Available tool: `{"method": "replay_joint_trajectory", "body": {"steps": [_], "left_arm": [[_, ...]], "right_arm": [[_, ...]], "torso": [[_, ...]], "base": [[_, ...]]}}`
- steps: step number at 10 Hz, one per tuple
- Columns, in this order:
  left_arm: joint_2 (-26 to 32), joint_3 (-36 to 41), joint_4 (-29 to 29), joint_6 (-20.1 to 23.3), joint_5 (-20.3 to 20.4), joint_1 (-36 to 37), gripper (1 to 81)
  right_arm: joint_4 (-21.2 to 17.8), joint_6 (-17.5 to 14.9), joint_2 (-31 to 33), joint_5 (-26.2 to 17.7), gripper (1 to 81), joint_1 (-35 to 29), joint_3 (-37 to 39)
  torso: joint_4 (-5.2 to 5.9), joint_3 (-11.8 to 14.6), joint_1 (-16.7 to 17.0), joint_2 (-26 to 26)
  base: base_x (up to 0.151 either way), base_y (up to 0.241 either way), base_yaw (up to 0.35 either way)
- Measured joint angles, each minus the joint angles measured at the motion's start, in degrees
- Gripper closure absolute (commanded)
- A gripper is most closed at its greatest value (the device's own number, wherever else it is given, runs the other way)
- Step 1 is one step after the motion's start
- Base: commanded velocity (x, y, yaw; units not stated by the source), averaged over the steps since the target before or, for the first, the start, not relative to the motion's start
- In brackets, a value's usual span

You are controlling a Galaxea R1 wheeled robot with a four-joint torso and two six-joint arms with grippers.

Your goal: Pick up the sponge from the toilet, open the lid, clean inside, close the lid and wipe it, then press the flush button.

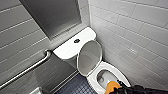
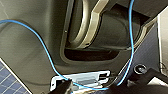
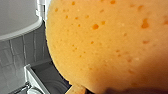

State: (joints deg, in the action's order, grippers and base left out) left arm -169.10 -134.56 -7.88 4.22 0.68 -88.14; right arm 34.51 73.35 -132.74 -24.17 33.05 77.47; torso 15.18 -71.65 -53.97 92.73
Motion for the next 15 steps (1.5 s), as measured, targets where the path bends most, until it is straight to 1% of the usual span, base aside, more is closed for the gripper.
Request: {"method": "replay_joint_trajectory", "body": {"steps": [2,3,5,6,8,10,11,12,13,15], "left_arm": [[-0.3,0.1,0.0,0.0,0.0,0.0,1.0],[-0.2,0.0,0.0,0.0,0.0,0.0,1.0],[0.1,0.1,0.0,0.0,0.0,0.0,1.0],[0.0,0.1,0.0,0.0,0.0,0.0,1.0],[0.1,0.1,0.0,0.0,0.1,0.0,1.0],[0.4,0.1,0.1,0.0,0.0,0.0,1.0],[0.4,0.1,0.1,0.0,0.0,0.0,1.0],[0.4,0.1,0.1,0.0,0.0,0.0,1.0],[0.4,0.1,0.1,0.0,0.0,0.0,1.0],[0.4,0.1,0.0,0.0,0.0,0.0,1.0]], "right_arm": [[0.0,0.2,-7.7,-0.5,81.1,-5.2,6.1],[0.0,0.2,-11.2,-0.4,81.1,-5.7,10.2],[0.0,1.6,-17.1,-0.9,81.1,-5.2,18.9],[0.0,2.8,-19.4,-0.4,81.1,-5.6,22.7],[0.0,7.0,-23.3,1.4,81.1,-5.9,29.6],[-0.4,13.6,-25.4,7.3,81.1,-4.7,36.4],[-0.8,16.8,-26.1,11.0,81.1,-4.0,38.8],[-0.8,18.7,-26.4,14.6,81.1,-3.1,40.2],[-0.6,19.0,-26.4,16.5,81.1,-2.5,40.7],[1.8,19.3,-25.8,16.4,81.1,-2.4,39.1]], "torso": [[0.0,0.0,0.0,0.0],[0.0,0.0,0.0,0.0],[0.0,0.0,0.0,0.0],[0.0,0.0,0.0,0.0],[0.0,0.0,0.0,0.0],[0.0,0.0,0.0,0.0],[0.0,0.0,0.0,0.0],[0.0,0.0,0.0,0.0],[0.0,0.0,0.0,0.0],[0.0,0.0,0.0,0.0]], "base": [[0.0,0.0,0.0],[0.0,0.0,0.0],[0.0,0.0,0.0],[0.0,0.0,0.0],[0.0,0.0,0.0],[0.0,0.0,0.0],[0.0,0.0,0.0],[0.0,0.0,0.0],[0.0,0.0,0.0],[0.0,0.0,0.0]]}}
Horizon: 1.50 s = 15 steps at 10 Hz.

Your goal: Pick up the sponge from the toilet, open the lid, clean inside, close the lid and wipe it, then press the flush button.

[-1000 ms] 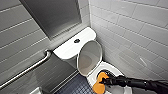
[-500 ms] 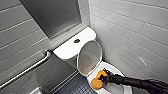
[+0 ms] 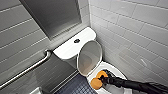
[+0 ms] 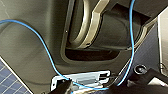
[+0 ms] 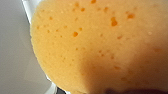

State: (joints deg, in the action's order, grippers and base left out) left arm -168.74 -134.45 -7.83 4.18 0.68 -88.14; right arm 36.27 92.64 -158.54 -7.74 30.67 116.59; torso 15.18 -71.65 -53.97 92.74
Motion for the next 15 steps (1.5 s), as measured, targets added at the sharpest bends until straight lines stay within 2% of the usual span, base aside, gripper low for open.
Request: {"method": "replay_joint_trajectory", "body": {"steps": [2,5,10,15], "left_arm": [[0.0,0.0,0.0,0.0,0.0,0.0,1.0],[-0.1,0.0,0.0,0.0,0.0,0.0,1.0],[-0.1,0.0,0.0,0.0,0.0,0.0,1.0],[-0.1,0.0,0.0,0.0,0.0,0.0,1.0]], "right_arm": [[2.8,0.1,2.5,-1.4,81.1,0.0,-5.7],[5.6,0.3,7.2,-6.0,81.1,1.0,-13.9],[7.6,0.5,12.9,-8.0,81.1,3.3,-19.7],[8.6,0.4,22.4,-11.6,81.1,4.5,-29.5]], "torso": [[0.0,0.0,0.0,0.0],[0.0,0.0,0.0,0.0],[0.0,0.0,0.0,0.0],[0.0,0.0,0.0,0.0]], "base": [[0.0,0.0,0.0],[0.0,0.0,0.0],[0.0,0.0,0.0],[0.0,0.0,0.0]]}}
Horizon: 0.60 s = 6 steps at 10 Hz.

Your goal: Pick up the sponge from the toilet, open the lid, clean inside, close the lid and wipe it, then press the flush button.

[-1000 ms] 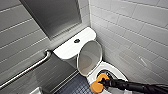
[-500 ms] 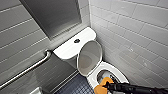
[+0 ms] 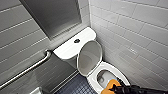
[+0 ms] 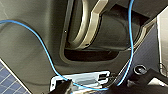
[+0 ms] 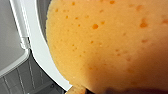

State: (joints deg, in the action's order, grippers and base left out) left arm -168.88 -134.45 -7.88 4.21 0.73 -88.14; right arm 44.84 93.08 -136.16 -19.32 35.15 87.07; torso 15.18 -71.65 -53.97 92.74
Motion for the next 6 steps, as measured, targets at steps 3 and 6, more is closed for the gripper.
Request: {"method": "replay_joint_trajectory", "body": {"steps": [3,6], "left_arm": [[0.4,0.2,0.0,0.0,-0.1,0.4,1.0],[4.0,4.3,0.0,0.0,0.0,2.3,1.0]], "right_arm": [[1.3,0.0,2.6,-3.7,81.1,2.8,-4.6],[6.4,0.0,3.4,-9.1,81.1,6.4,-9.3]], "torso": [[0.0,0.0,0.0,0.0],[0.0,0.0,0.0,0.0]], "base": [[0.0,0.0,0.0],[0.0,0.0,0.0]]}}
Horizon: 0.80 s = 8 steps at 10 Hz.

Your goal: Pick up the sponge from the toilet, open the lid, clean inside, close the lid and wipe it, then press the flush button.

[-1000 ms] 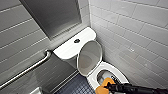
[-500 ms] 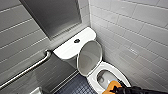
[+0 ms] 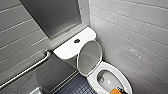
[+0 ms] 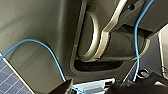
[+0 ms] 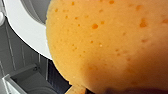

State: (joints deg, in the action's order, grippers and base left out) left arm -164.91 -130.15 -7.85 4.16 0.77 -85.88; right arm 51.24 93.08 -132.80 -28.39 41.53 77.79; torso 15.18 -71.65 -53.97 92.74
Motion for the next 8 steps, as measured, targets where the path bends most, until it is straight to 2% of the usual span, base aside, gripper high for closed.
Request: {"method": "replay_joint_trajectory", "body": {"steps": [3,4,8], "left_arm": [[6.4,8.2,0.0,-0.2,-0.2,1.4,1.0],[8.2,10.1,0.0,-0.4,-0.3,2.4,1.0],[11.3,14.7,0.1,-0.7,-0.7,5.8,1.0]], "right_arm": [[4.7,-0.2,0.3,0.1,81.1,3.4,0.2],[5.4,-1.2,0.3,0.1,81.1,3.8,0.5],[5.4,-2.8,0.0,-1.0,81.1,6.4,2.8]], "torso": [[0.0,0.0,0.1,-0.1],[0.0,0.0,0.5,-0.8],[0.0,0.0,5.5,-8.7]], "base": [[0.0,0.0,0.0],[0.0,0.0,0.0],[0.0,0.0,0.0]]}}
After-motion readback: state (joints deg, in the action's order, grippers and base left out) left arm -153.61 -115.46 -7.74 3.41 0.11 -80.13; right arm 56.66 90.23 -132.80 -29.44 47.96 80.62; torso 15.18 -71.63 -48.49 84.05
